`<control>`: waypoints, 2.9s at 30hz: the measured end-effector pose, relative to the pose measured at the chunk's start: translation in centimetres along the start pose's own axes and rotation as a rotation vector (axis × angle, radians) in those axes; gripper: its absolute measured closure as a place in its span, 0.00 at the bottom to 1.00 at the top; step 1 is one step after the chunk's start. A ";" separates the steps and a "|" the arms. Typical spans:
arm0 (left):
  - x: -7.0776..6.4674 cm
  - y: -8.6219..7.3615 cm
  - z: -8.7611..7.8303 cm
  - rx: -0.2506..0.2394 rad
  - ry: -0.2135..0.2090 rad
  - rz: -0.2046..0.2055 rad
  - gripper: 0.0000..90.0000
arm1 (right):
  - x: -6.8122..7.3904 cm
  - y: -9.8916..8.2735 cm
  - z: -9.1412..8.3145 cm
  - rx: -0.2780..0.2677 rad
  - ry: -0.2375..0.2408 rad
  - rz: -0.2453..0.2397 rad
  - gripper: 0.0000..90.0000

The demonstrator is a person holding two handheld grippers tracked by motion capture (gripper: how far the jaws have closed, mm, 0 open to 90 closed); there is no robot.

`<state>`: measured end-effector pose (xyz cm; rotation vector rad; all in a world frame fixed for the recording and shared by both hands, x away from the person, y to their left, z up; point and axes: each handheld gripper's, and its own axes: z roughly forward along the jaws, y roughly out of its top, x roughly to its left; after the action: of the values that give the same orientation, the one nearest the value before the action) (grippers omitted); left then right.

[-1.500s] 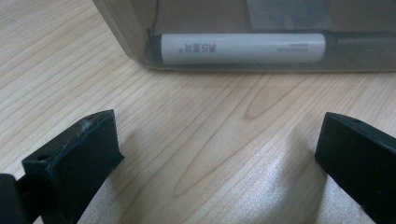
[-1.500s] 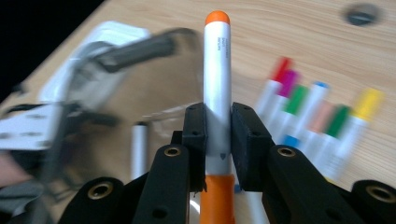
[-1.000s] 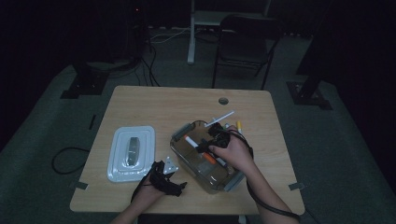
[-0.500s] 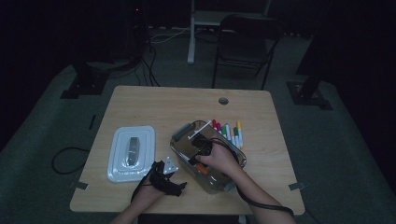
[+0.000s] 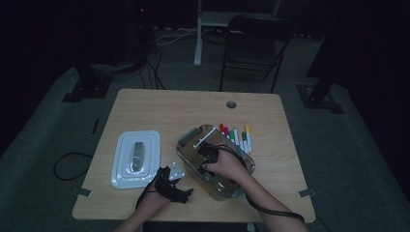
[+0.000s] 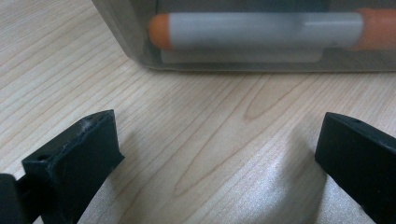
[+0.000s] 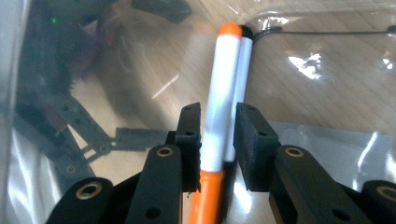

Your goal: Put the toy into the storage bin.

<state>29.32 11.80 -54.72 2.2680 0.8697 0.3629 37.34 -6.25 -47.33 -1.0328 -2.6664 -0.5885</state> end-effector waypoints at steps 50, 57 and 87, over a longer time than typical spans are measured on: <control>0.0 0.0 0.0 0.000 0.000 -0.001 0.01 | -20.1 -8.4 -5.0 -0.491 -0.419 0.590 0.85; 0.0 0.0 0.0 0.000 -0.001 -0.001 0.01 | -17.9 -8.9 -8.1 -0.547 -0.402 0.560 0.85; 0.0 0.0 0.0 0.000 -0.001 -0.002 0.01 | -0.5 -4.6 -11.3 -0.496 -0.124 0.053 0.85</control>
<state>29.31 11.80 -54.72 2.2675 0.8711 0.3604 35.25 -14.56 -38.69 -1.2919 -2.6459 -1.2549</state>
